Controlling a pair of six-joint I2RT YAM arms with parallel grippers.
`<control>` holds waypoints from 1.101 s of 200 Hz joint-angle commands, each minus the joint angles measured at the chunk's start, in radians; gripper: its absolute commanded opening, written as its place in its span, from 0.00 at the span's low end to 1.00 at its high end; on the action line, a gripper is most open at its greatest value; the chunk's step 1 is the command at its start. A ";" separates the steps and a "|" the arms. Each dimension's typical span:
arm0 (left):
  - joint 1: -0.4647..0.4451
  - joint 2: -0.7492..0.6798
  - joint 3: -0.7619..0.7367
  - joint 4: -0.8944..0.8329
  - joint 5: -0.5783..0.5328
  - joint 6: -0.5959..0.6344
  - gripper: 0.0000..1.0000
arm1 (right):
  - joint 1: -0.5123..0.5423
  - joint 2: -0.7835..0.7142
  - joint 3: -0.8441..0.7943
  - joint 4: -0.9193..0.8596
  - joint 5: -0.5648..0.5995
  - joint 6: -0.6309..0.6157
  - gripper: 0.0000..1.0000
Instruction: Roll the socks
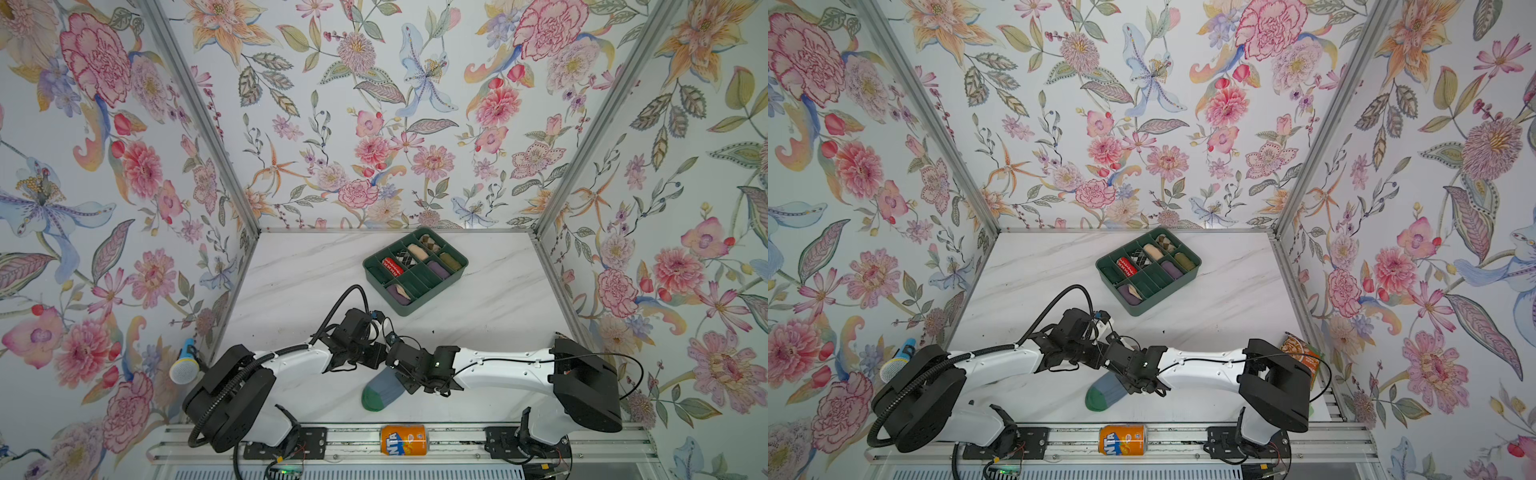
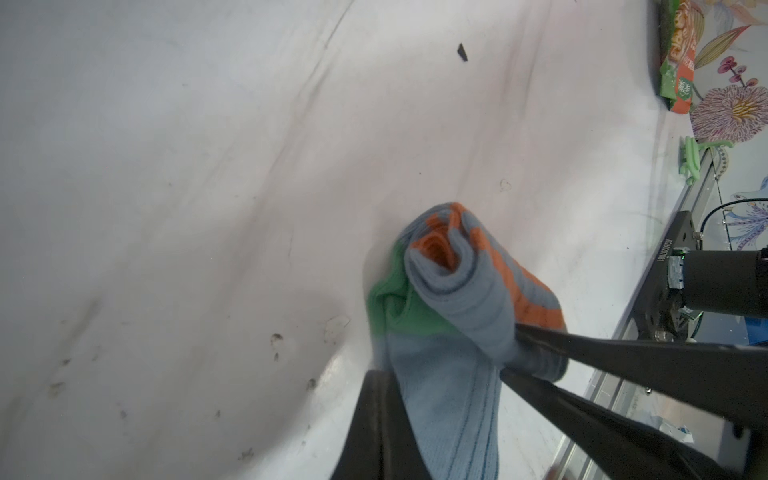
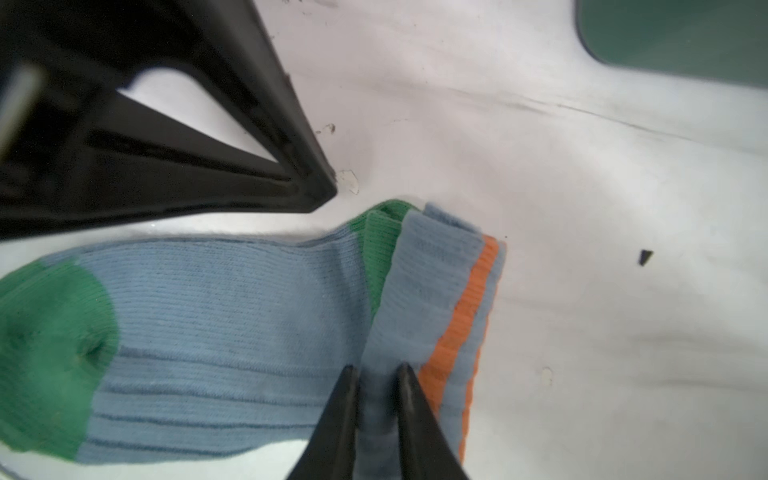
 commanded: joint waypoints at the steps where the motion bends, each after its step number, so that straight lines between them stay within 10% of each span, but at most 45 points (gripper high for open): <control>1: -0.010 -0.038 -0.011 0.001 0.010 -0.025 0.00 | -0.007 0.009 -0.014 0.033 -0.048 -0.011 0.20; 220: -0.147 0.008 -0.095 0.074 -0.039 -0.130 0.00 | -0.245 0.023 -0.185 0.142 -0.376 0.176 0.11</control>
